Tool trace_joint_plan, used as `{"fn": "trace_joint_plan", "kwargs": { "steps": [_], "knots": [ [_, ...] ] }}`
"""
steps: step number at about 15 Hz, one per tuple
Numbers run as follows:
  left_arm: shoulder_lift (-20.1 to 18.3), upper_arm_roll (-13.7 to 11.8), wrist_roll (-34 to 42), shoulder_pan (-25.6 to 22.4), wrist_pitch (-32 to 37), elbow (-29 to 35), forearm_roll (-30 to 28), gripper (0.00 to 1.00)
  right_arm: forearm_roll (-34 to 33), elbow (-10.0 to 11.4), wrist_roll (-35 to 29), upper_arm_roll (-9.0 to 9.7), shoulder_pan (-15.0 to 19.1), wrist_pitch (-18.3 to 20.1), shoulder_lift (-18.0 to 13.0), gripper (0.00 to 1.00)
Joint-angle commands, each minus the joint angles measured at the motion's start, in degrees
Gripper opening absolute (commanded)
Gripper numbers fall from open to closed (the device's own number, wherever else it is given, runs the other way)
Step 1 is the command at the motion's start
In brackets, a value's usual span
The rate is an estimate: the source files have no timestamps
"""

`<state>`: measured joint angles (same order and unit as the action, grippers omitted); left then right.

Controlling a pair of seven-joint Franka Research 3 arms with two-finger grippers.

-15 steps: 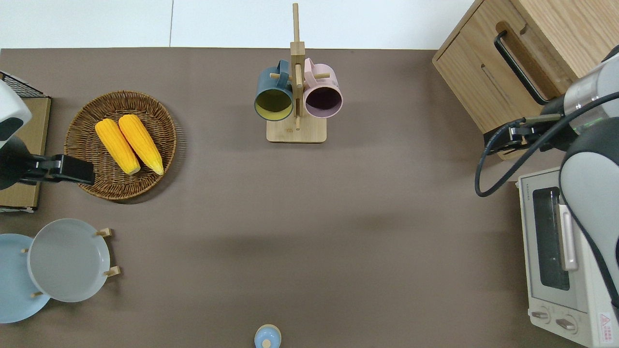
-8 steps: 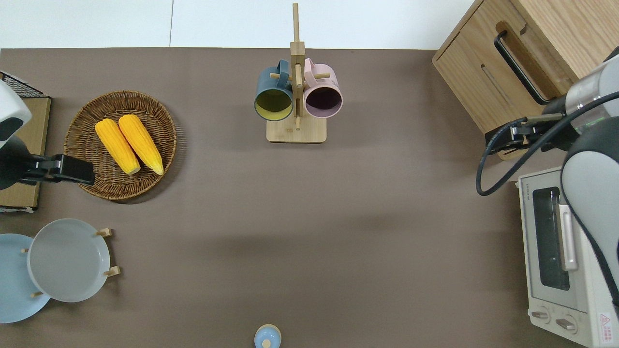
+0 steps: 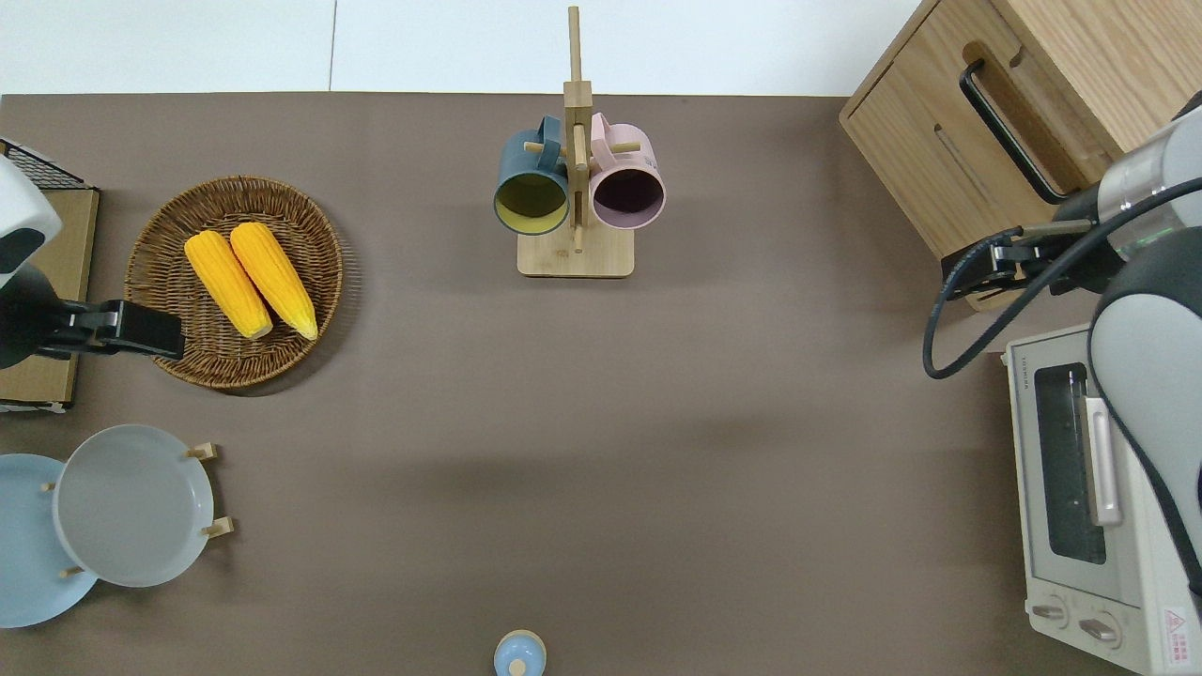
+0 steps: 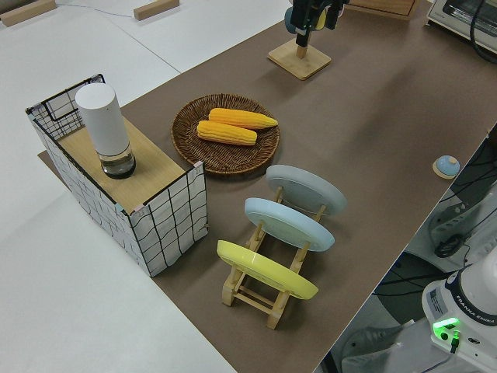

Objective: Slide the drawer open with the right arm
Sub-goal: 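Raise the right arm and reach the right gripper to the black drawer handle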

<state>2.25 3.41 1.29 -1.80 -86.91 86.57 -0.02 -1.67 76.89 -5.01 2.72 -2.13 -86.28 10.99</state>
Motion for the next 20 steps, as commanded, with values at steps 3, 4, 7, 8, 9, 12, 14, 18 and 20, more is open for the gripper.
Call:
{"fn": "trace_joint_plan", "kwargs": {
  "steps": [3,4,7,8,9,12,14,18,20],
  "knots": [
    [0.7,0.4,0.6,-0.2,1.1,-1.4,1.0,0.99,-9.5,-0.2,-5.5,0.45,-5.8,0.7,-0.3,0.983],
    [0.7,0.4,0.6,-0.2,1.1,-1.5,1.0,0.99,-11.0,-0.2,-7.3,0.45,-7.3,0.7,-0.3,0.983],
    [0.7,0.4,0.6,-0.2,1.1,-1.5,1.0,0.99,-15.5,0.3,-13.5,0.71,-11.0,0.8,-0.3,0.983],
    [0.7,0.4,0.6,-0.2,1.1,-1.5,1.0,0.99,-18.2,0.4,-14.7,0.71,-12.5,0.9,0.0,0.983],
    [0.7,0.4,0.6,-0.2,1.1,-1.5,1.0,0.99,-20.5,0.9,-15.8,0.8,-13.9,0.9,0.2,0.983],
    [0.7,0.4,0.6,-0.2,1.1,-1.5,1.0,0.99,-24.8,2.3,-19.9,0.8,-16.5,0.9,0.9,0.983],
    [0.7,0.4,0.6,-0.2,1.1,-1.5,1.0,0.99,-29.8,3.5,-21.1,0.97,-18.3,0.9,1.5,0.983],
    [0.7,0.4,0.6,-0.2,1.1,-1.5,1.0,0.99,-40.5,6.1,-21.6,1.5,-20.9,0.5,3.3,0.983],
    [0.7,0.4,0.6,-0.2,1.1,-1.5,1.0,0.99,-46.0,7.9,-21.7,2.29,-20.9,0.2,4.1,0.983]
  ]
}}
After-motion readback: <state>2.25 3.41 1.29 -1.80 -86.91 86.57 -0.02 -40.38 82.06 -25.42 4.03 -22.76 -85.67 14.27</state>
